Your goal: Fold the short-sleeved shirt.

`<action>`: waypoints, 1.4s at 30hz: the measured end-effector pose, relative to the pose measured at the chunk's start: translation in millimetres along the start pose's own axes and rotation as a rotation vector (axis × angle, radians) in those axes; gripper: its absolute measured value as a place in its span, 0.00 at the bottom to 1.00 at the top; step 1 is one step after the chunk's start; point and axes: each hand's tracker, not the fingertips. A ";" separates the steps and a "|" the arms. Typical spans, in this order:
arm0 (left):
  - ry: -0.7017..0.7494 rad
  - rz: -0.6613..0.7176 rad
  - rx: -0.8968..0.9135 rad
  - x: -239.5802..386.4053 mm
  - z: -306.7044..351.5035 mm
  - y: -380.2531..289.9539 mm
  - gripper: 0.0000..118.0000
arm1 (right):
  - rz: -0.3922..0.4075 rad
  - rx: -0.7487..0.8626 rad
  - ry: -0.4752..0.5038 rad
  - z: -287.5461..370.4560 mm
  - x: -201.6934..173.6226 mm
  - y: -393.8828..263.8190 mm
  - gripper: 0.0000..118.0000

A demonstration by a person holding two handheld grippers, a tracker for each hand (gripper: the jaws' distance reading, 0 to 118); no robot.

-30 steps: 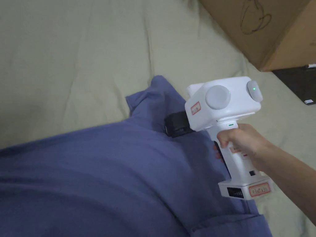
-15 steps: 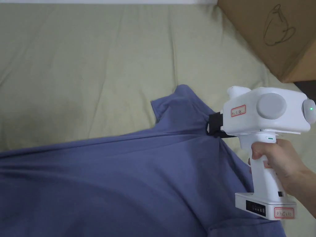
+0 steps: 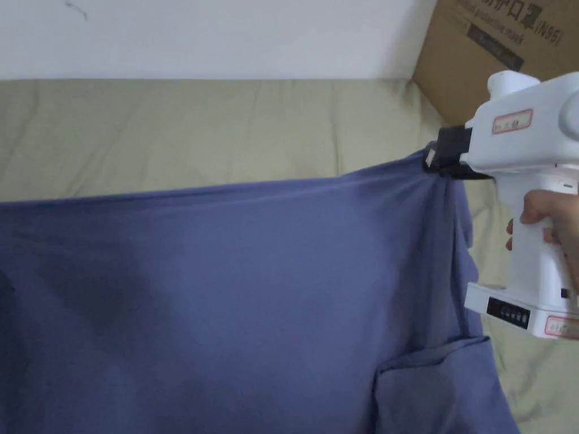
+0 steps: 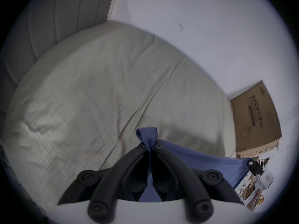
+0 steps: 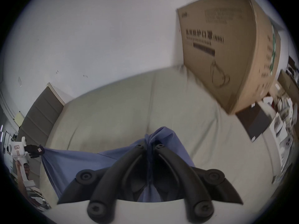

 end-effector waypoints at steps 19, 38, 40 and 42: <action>0.021 -0.081 0.495 111.8 88.2 156.4 0.02 | 0.224 0.432 -0.084 35.5 -97.9 205.1 0.04; 0.033 -0.180 0.598 105.5 130.0 130.8 0.02 | 0.185 0.531 0.004 108.3 -98.6 192.7 0.04; 0.016 -0.174 0.533 88.6 126.9 110.0 0.02 | 0.161 0.473 0.015 118.0 -88.9 164.3 0.04; 0.023 -0.153 0.471 72.6 123.8 86.7 0.02 | 0.160 0.423 0.041 127.9 -79.6 132.9 0.04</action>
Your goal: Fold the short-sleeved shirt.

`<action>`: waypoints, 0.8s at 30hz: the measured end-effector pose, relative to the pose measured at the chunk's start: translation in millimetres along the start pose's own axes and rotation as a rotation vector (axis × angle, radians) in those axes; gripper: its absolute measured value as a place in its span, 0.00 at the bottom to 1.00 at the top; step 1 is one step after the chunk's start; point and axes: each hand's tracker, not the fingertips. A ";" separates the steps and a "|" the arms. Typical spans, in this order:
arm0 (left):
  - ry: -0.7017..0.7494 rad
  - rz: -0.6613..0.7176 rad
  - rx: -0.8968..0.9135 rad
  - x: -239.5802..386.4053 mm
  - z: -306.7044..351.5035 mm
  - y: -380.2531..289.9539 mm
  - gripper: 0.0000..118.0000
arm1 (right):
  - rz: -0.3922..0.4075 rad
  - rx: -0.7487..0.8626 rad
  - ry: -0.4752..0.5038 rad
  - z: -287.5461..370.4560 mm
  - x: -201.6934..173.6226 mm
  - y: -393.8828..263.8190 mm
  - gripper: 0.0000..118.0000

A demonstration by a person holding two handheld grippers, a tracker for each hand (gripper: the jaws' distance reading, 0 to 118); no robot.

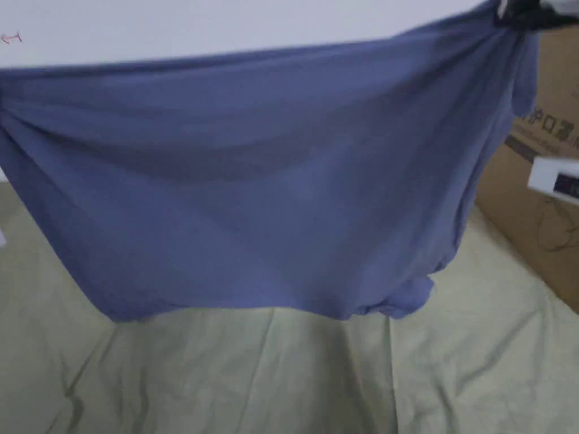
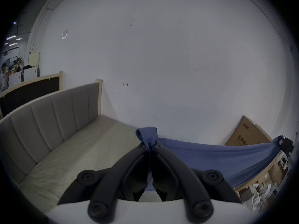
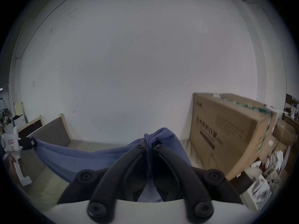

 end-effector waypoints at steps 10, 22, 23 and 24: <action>-0.025 -0.076 -0.252 -52.7 99.7 -162.9 0.02 | -0.081 -0.246 0.018 121.5 36.8 -161.3 0.04; 0.074 -0.061 -0.560 -116.0 190.8 -326.7 0.02 | -0.206 -0.568 -0.073 249.0 57.1 -345.0 0.04; 0.078 -0.055 -0.575 -120.8 195.5 -335.6 0.02 | -0.209 -0.588 -0.079 252.2 60.6 -357.1 0.04; 0.085 -0.052 -0.593 -125.4 199.9 -344.7 0.02 | -0.209 -0.614 -0.079 258.2 61.3 -367.2 0.04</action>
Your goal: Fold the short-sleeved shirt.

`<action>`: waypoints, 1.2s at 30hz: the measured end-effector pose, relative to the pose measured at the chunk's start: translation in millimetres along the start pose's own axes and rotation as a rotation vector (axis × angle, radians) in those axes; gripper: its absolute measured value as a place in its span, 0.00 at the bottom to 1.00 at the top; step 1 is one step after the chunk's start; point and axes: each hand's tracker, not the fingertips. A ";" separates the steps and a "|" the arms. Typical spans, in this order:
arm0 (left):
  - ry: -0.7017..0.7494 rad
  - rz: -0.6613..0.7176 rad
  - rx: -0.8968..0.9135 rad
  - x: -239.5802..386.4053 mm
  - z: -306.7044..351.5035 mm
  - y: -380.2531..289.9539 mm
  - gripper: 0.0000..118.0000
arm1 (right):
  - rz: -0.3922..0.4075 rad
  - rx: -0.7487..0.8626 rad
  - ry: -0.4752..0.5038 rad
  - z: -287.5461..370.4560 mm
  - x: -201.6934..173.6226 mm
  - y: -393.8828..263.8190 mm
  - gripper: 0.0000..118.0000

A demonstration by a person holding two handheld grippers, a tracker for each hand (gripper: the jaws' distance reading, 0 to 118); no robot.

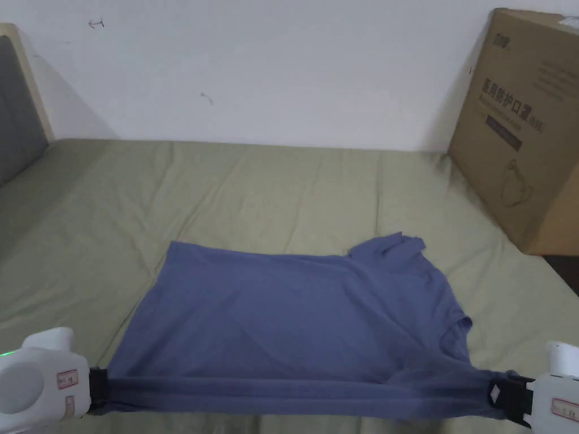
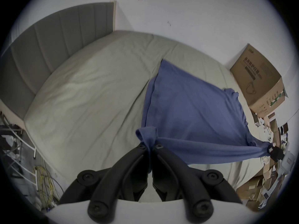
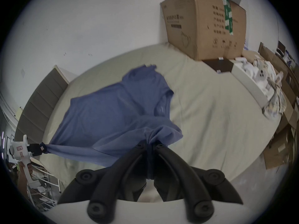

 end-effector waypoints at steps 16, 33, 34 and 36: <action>0.021 -0.016 -0.137 -19.6 -29.7 -41.2 0.02 | 0.004 -0.160 -0.079 -8.7 21.8 -51.3 0.04; -0.069 -0.018 -0.095 -39.8 56.8 11.8 0.94 | 0.055 -0.275 -0.075 43.1 37.5 21.7 0.91; -0.080 -0.038 -0.140 -44.0 55.1 13.6 0.92 | 0.063 -0.283 -0.074 48.5 36.6 21.8 0.87; -0.060 -0.048 -0.181 -39.4 63.1 11.1 0.40 | 0.091 -0.280 -0.072 57.0 31.7 18.8 0.29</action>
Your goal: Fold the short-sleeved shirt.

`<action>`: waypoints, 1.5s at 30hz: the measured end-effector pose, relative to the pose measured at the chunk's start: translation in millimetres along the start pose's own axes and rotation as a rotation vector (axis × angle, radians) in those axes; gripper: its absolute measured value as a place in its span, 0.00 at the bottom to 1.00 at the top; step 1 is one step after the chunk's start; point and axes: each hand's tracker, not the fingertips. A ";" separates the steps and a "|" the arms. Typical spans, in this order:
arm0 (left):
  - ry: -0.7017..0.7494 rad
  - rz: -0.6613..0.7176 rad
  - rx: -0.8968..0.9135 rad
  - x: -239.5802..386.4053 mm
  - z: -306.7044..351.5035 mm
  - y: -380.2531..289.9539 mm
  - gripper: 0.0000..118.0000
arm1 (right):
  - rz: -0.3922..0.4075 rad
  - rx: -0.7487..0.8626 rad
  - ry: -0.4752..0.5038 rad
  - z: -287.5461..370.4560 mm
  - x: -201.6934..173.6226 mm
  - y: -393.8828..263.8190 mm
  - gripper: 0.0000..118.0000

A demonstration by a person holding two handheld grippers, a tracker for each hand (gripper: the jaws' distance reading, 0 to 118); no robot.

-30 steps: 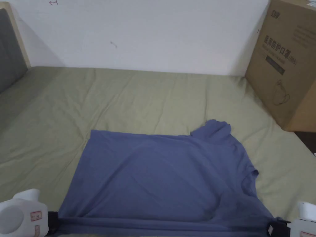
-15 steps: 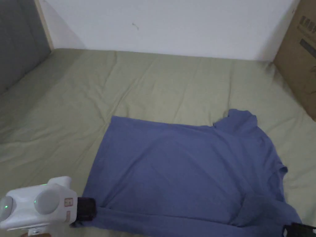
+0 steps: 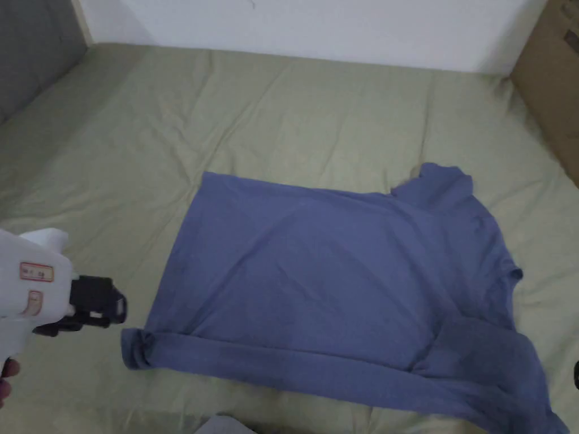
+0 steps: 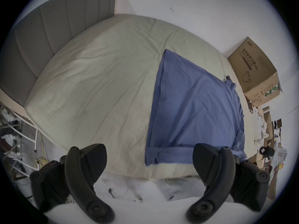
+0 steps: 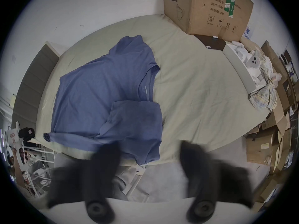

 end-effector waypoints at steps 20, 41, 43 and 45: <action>0.030 0.130 -0.283 16.6 -89.5 9.5 0.93 | 0.034 -0.101 0.010 -17.9 -19.8 -28.9 0.01; 0.025 0.183 -0.284 22.6 -111.7 15.3 0.03 | -0.033 -0.072 0.002 -40.8 -10.7 -32.2 0.49; 0.024 0.176 -0.282 21.6 -110.0 15.2 0.03 | -0.024 -0.113 0.005 -50.9 -6.3 -34.1 1.00; 0.021 0.174 -0.286 21.7 -109.6 15.4 0.03 | -0.023 -0.107 0.034 -54.0 -2.5 -37.1 1.00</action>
